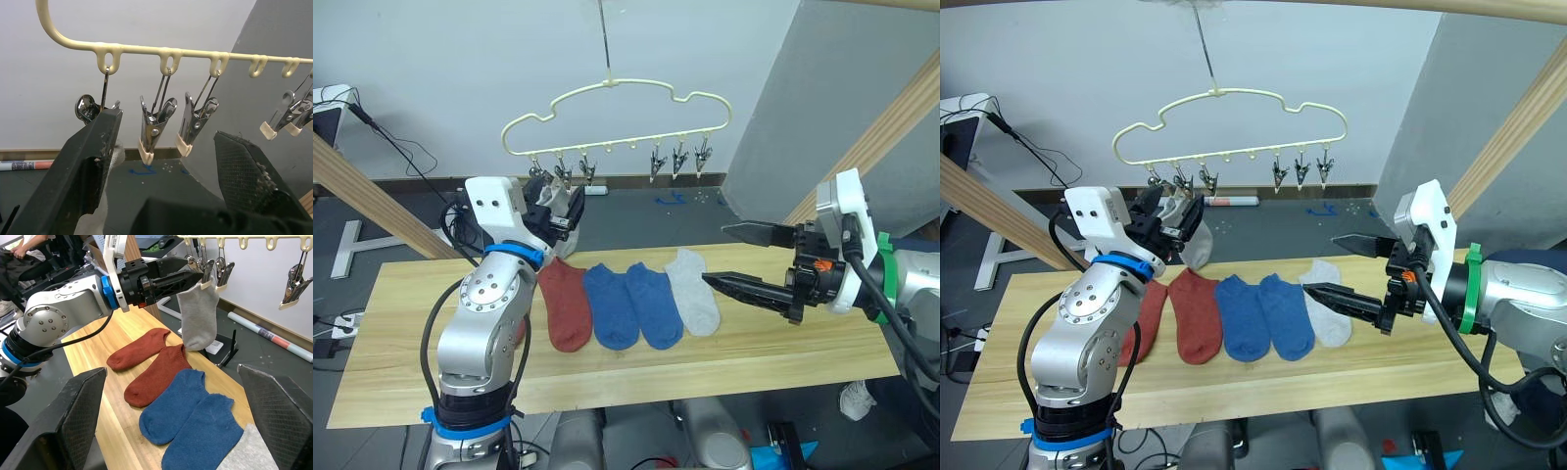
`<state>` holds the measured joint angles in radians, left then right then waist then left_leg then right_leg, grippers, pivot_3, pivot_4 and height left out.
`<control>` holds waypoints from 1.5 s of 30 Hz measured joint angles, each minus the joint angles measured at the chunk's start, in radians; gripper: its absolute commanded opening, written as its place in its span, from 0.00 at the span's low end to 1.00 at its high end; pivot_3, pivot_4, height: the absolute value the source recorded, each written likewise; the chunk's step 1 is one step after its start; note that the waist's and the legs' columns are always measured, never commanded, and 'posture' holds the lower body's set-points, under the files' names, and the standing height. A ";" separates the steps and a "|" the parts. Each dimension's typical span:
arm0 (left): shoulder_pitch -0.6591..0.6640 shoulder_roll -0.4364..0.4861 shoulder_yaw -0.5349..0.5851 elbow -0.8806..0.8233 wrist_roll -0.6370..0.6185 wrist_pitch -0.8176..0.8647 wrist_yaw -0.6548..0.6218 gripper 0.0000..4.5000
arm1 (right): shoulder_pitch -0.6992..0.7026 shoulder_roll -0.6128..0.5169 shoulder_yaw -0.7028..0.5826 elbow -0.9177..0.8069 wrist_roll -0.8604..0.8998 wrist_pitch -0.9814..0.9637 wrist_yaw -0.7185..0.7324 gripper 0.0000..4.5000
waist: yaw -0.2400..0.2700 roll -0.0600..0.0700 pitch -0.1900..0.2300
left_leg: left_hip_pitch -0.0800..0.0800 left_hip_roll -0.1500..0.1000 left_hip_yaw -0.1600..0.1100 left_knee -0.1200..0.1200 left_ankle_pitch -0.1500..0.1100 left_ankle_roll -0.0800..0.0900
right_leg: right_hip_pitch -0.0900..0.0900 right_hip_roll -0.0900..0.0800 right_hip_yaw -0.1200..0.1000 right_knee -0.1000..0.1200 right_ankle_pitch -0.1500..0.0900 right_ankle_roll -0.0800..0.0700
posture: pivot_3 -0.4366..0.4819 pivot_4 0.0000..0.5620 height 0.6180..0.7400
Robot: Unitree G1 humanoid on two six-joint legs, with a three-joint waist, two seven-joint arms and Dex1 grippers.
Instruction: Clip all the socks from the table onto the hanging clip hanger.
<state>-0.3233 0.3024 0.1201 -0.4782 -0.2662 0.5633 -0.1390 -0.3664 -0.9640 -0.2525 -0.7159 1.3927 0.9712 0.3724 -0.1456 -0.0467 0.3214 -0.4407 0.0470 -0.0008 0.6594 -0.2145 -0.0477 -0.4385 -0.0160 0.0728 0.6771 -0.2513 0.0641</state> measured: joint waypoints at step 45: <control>-0.181 -0.113 -0.033 0.218 0.108 -0.095 0.070 0.74 | 0.011 -0.003 0.002 -0.009 0.025 -0.002 -0.063 1.00 | -0.003 0.000 0.001 | -0.004 -0.001 0.000 -0.014 0.000 0.000 | -0.001 -0.001 -0.001 -0.015 0.001 -0.001 | 0.08 0.63 1.00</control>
<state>-0.5043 0.1890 0.0868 -0.2599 -0.1579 0.4681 -0.0685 -0.3559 -0.9671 -0.2507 -0.7254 1.4177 0.9687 0.3097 -0.1486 -0.0469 0.3222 -0.4443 0.0465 -0.0005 0.6458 -0.2146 -0.0473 -0.4399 -0.0172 0.0714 0.6616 -0.2503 0.0633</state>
